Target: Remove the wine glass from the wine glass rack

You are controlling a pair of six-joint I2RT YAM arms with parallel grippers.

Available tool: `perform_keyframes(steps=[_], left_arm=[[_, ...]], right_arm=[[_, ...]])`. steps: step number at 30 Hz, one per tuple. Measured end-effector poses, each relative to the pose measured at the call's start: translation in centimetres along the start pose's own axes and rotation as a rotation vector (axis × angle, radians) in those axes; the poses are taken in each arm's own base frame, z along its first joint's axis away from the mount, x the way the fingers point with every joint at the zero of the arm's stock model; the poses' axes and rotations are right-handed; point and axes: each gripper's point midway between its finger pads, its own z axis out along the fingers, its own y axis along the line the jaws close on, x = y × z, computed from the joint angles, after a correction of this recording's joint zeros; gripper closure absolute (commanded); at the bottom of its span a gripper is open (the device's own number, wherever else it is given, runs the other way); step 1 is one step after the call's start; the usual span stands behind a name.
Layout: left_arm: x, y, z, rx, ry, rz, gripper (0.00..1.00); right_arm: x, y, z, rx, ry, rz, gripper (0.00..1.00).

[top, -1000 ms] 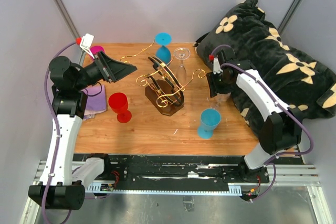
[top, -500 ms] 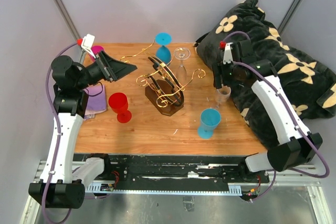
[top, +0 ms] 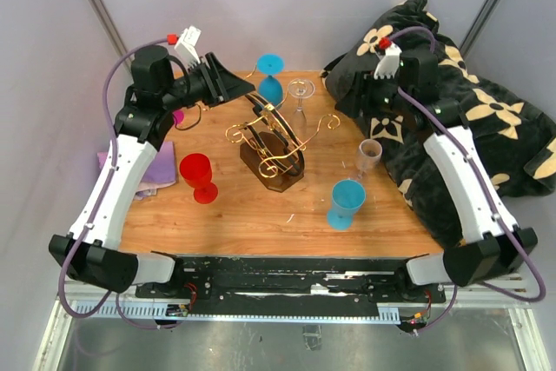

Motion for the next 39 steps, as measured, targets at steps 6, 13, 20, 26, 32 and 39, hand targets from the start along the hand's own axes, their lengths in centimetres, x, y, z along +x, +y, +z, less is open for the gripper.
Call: perform_keyframes(steps=[6, 13, 20, 26, 32, 39], left_arm=[[2.1, 2.4, 0.3, -0.049, 0.031, -0.047, 0.51], [1.7, 1.5, 0.0, -0.021, 0.022, -0.025, 0.50], [1.5, 1.0, -0.1, -0.001, 0.015, -0.008, 0.50], [1.3, 0.7, -0.1, 0.010, 0.007, 0.002, 0.49], [1.3, 0.7, -0.1, 0.011, 0.008, 0.002, 0.48], [1.3, 0.7, -0.1, 0.012, 0.010, 0.008, 0.47]], right_arm=[[-3.1, 0.8, 4.4, -0.117, -0.001, 0.107, 0.44], [-5.1, 1.0, 8.6, -0.191, 0.032, 0.189, 0.49], [-4.7, 0.5, 11.4, -0.217, 0.082, 0.235, 0.51], [-4.1, 0.4, 12.6, -0.241, 0.112, 0.251, 0.57], [-4.4, 1.4, 12.3, -0.285, 0.119, 0.243, 0.63], [-4.4, 2.3, 12.5, -0.313, 0.135, 0.225, 0.63]])
